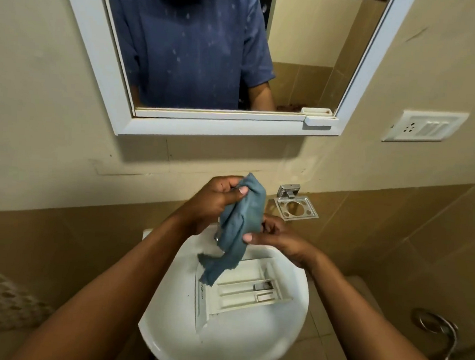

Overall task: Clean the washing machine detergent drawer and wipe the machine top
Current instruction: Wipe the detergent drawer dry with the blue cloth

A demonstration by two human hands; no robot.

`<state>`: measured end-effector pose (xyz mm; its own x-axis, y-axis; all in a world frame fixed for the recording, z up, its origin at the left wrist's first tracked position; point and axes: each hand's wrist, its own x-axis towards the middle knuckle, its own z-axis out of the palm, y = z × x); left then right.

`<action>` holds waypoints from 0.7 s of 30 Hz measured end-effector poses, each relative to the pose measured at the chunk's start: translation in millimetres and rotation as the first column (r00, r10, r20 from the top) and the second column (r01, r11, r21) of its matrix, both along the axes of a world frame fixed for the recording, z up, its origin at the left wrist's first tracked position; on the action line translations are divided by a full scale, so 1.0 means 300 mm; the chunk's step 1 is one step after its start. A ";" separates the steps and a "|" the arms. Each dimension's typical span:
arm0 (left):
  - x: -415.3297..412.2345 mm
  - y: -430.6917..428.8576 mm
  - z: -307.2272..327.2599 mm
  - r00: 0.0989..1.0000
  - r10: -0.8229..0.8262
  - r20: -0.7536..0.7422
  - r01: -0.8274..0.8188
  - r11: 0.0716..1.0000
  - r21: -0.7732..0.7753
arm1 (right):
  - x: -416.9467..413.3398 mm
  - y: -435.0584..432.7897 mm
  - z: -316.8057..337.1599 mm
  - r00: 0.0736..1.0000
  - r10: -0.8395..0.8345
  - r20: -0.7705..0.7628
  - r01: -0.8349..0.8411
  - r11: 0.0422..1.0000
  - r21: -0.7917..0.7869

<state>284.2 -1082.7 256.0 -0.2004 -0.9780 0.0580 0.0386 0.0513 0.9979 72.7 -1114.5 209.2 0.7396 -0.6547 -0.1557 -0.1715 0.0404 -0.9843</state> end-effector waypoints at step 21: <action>-0.086 0.106 -0.309 0.968 0.163 0.193 -0.198 0.963 0.183 | -0.074 -0.059 -0.145 0.914 -0.405 0.011 0.394 0.896 0.206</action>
<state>258.5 -1050.9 163.4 -0.0089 -0.9868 -0.1619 -0.1289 -0.1595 0.9787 50.5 -1132.1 165.7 0.4327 -0.8572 -0.2792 -0.0488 0.2870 -0.9567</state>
